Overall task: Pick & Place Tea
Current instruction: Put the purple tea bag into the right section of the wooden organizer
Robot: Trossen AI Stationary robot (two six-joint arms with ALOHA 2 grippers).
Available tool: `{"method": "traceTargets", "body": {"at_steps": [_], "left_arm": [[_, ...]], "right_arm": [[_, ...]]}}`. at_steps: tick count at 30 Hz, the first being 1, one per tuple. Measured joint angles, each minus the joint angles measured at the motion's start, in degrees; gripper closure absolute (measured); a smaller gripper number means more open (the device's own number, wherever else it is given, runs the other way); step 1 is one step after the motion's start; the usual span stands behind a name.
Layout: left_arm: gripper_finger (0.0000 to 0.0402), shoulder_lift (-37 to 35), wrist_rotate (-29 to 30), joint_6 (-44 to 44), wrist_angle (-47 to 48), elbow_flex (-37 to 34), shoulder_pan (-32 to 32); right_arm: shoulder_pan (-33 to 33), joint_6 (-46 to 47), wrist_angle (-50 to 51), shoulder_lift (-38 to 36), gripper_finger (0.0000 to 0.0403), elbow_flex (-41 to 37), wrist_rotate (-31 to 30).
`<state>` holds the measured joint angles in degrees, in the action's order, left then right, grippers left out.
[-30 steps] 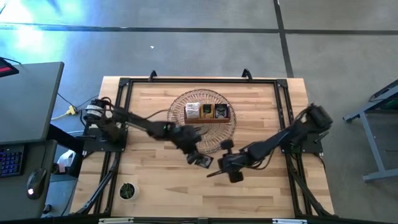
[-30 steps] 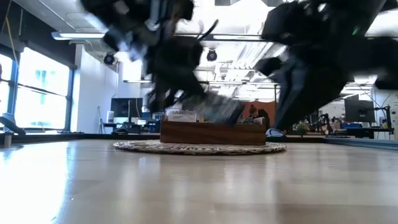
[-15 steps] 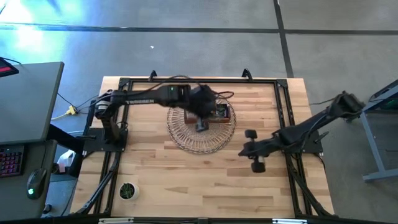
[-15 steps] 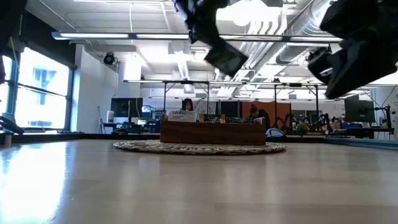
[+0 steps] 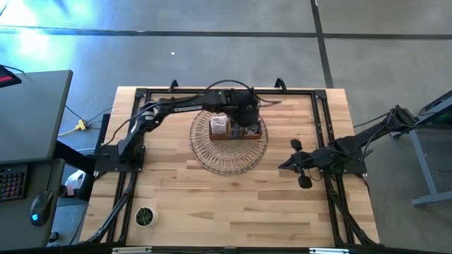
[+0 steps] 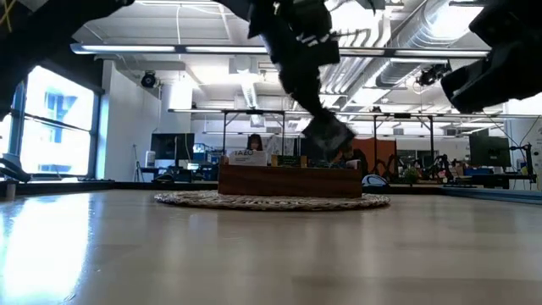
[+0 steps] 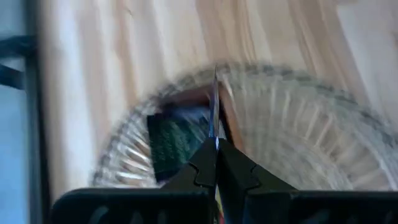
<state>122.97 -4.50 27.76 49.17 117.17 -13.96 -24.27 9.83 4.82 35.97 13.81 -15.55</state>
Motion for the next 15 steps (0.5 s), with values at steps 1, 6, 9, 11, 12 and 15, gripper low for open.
{"method": "traceTargets", "body": {"at_steps": [1, 6, 9, 11, 12, 15], "left_arm": [[0.0401, 0.6, 0.1, 0.9, 1.5, 0.2, 0.1], [0.0401, 3.0, 0.9, 2.0, 3.6, 1.2, 0.1], [0.0401, 3.0, 2.5, 2.0, 3.7, 1.1, 0.1], [0.0401, 3.0, 3.6, 2.0, 3.2, 1.0, 0.1], [0.0401, 3.0, 3.6, 2.0, 3.2, 0.9, 0.3], [0.0401, 3.0, 5.2, 2.0, 2.4, 0.9, 0.5]], "right_arm": [[0.0, -0.3, 0.1, -0.6, 0.0397, -0.6, 0.0], [0.3, -1.5, 0.1, -1.9, 0.0396, -2.1, -0.6], [0.3, -1.5, 0.0, -1.9, 0.0396, -2.3, -0.6], [0.3, -2.3, 0.0, -1.9, 0.0396, -2.3, -0.6], [0.3, -2.5, -0.1, -1.9, 0.0396, -2.3, -0.6], [0.3, -2.6, -0.7, -1.9, 0.0396, -2.3, -0.6]]}}
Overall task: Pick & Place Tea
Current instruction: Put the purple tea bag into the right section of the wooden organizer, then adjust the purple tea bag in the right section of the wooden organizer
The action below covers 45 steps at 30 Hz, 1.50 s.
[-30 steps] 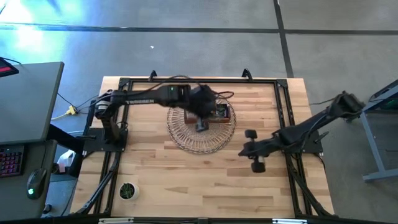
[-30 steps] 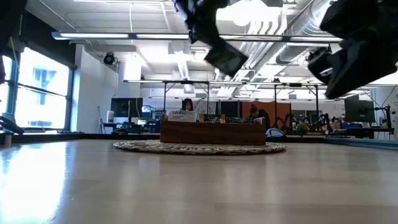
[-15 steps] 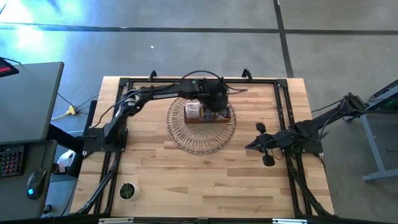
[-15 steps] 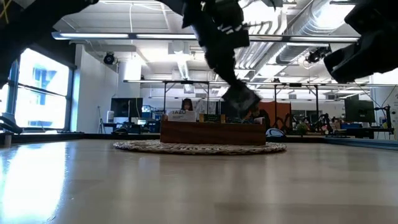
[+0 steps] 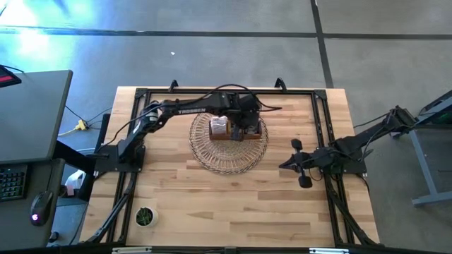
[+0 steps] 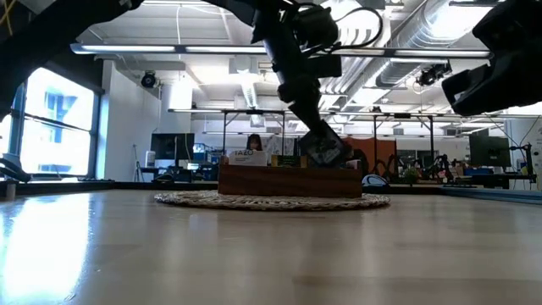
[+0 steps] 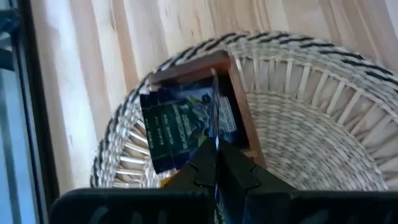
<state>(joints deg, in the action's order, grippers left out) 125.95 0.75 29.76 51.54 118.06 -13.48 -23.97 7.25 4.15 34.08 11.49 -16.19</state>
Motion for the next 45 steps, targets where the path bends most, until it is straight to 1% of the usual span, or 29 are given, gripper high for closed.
{"method": "traceTargets", "body": {"at_steps": [5, 10, 13, 18, 22, 25, 27, 30, 32, 35, 37, 40, 41, 43, 45], "left_arm": [[0.0399, 0.0, 0.3, 0.0, -2.2, 0.0, 0.0], [0.0378, 0.0, 0.3, 0.0, -2.1, -0.1, 0.0], [0.0358, 0.0, 0.3, 0.0, -2.1, -0.1, 0.0], [0.0311, 0.0, 0.5, 0.0, -2.2, -0.1, 0.0], [0.0278, 0.0, 4.9, -0.4, -4.2, -0.1, 0.0], [0.0263, 0.0, 7.2, -4.7, -7.0, -0.1, 0.1], [0.0259, 0.0, 7.4, -10.0, -8.3, -0.1, 0.1], [0.0259, 0.0, 7.3, -19.6, -6.3, 1.1, 0.1], [0.0259, 0.0, 6.3, -26.3, -1.5, 3.3, 0.1], [0.0259, 0.0, 3.2, -34.8, 9.8, 8.4, 0.1], [0.0259, -0.1, 2.6, -37.5, 15.6, 11.3, 0.8], [0.0259, -0.1, 3.3, -39.3, 22.0, 14.5, 2.9], [0.0259, -0.1, 3.2, -39.5, 24.6, 15.7, 3.6], [0.0259, -0.4, 4.0, -40.6, 28.5, 17.0, 5.2], [0.0259, -2.0, 6.9, -41.8, 31.8, 16.0, 6.5]], "right_arm": [[0.0, 0.0, -1.3, 0.0, 0.0396, 0.0, 0.0], [0.0, 0.0, -2.0, 0.0, 0.0396, 0.0, 0.0], [0.0, -0.2, -1.9, 0.0, 0.0396, 0.0, 0.0], [0.0, -0.2, -1.9, 0.0, 0.0396, 0.0, 0.0], [0.0, -0.2, -1.9, 0.0, 0.0396, 0.0, 0.0], [0.0, -0.2, -1.9, 0.0, 0.0396, 0.0, 0.0], [0.0, -0.2, -1.9, 0.0, 0.0396, 0.0, 0.0], [0.0, -1.5, -1.9, 0.0, 0.0396, 0.0, -0.9], [0.0, -3.0, -2.1, 0.0, 0.0396, 0.0, -3.2], [0.0, -4.9, -2.5, 0.0, 0.0396, 0.0, -9.6], [0.0, -4.6, -3.1, 0.0, 0.0396, 0.0, -15.0], [0.0, -0.9, -4.4, 0.0, 0.0397, 0.0, -24.3], [0.0, 0.3, -4.5, 0.0, 0.0399, 0.0, -26.4], [0.0, 2.5, -4.4, 0.1, 0.0400, 0.0, -29.1], [0.0, 4.6, -5.3, 0.4, 0.0400, -0.3, -30.3]]}}
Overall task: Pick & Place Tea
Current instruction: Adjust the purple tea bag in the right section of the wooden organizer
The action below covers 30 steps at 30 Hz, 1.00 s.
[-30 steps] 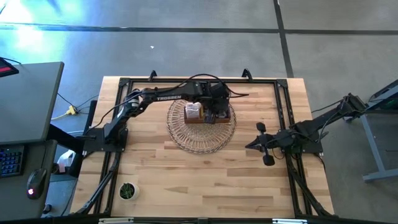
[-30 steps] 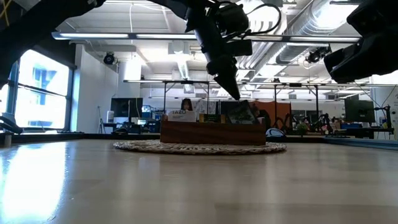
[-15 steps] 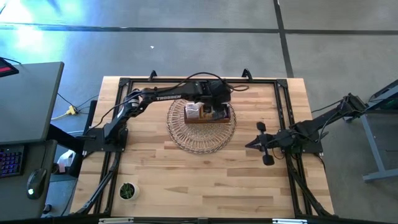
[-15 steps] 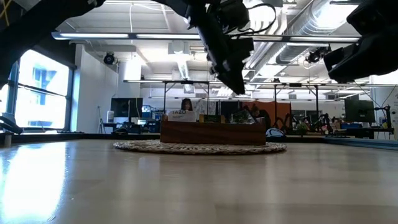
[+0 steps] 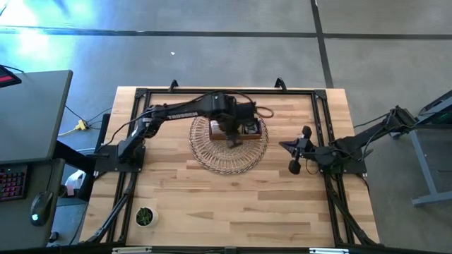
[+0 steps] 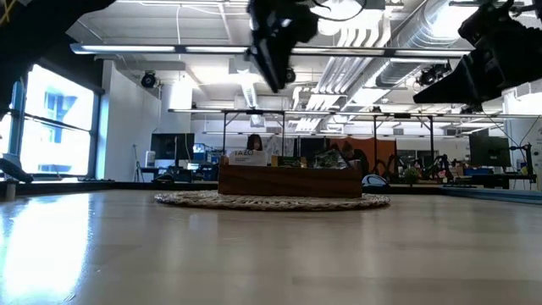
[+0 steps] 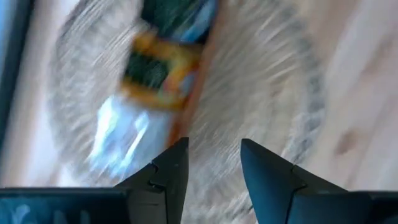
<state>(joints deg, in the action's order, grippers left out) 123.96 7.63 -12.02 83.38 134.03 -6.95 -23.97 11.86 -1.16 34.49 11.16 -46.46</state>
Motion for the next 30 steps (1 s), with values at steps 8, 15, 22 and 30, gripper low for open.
{"method": "traceTargets", "body": {"at_steps": [8, 15, 22, 30], "left_arm": [[0.0259, -6.0, 6.2, -6.2, 6.7, -2.5, 5.2], [0.0259, -16.1, 9.4, -10.3, 6.3, -10.6, 10.1], [0.0259, -35.3, 16.1, -27.5, 6.3, -38.5, 18.3], [0.0259, -54.0, 17.6, -32.3, -30.5, -76.1, 25.1]], "right_arm": [[0.0, 4.9, -11.1, 5.7, 0.0402, -5.2, -1.1], [0.0, 6.3, -18.1, 11.5, 0.0402, -5.6, 2.5], [-0.1, 7.4, -22.9, 15.9, 0.0402, -5.6, 4.4], [4.2, 3.0, -31.7, 19.9, 0.0403, -3.1, 3.6]]}}
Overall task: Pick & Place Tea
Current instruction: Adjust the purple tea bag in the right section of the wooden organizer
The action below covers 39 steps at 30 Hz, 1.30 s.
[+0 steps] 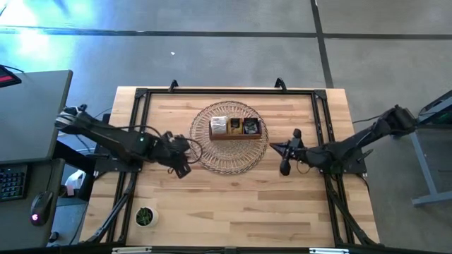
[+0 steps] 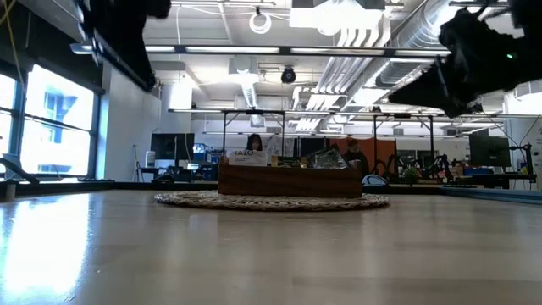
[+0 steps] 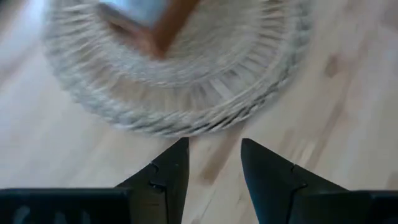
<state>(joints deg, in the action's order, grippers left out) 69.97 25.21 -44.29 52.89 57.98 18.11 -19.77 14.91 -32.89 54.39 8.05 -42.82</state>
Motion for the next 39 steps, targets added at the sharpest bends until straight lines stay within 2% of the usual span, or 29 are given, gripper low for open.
{"method": "traceTargets", "body": {"at_steps": [3, 5, 9, 16, 19, 21, 27, 31, 39], "left_arm": [[0.0259, -3.8, -2.4, 3.9, -14.6, -11.0, -0.2], [0.0259, -4.7, -3.0, 6.8, -25.3, -15.6, -1.0], [0.0259, -5.0, -3.6, 8.1, -32.2, -20.3, -2.2], [0.0259, -4.6, -6.6, 8.5, -32.8, -20.3, -4.3], [0.0259, -4.5, -6.7, 8.8, -32.4, -20.3, -4.2], [0.0259, -4.5, -6.9, 9.2, -32.8, -20.3, -4.2], [0.0259, -4.5, -7.9, 9.4, -32.6, -20.3, -4.2], [0.0259, -4.5, -7.9, 9.3, -32.6, -20.3, -4.2], [0.0259, -4.5, -7.9, 8.5, -32.6, -20.3, -4.2]], "right_arm": [[3.1, -3.1, 0.0, 3.6, 0.0403, 3.9, 1.4], [5.9, -5.7, 0.1, 7.1, 0.0403, 7.1, 1.4], [12.8, -9.5, 2.2, 13.8, 0.0403, 13.9, 2.1], [25.7, -6.8, 13.2, 22.2, 0.0403, 26.1, 7.4], [30.4, -4.3, 17.4, 25.3, 0.0403, 30.4, 14.3], [32.5, -3.0, 19.1, 27.9, 0.0403, 31.8, 18.5], [34.7, 0.2, 19.5, 34.9, 0.0403, 32.2, 25.7], [33.8, 0.2, 20.0, 35.1, 0.0403, 32.2, 25.2], [31.8, 1.0, 27.0, 30.5, 0.0403, 32.2, 21.9]]}}
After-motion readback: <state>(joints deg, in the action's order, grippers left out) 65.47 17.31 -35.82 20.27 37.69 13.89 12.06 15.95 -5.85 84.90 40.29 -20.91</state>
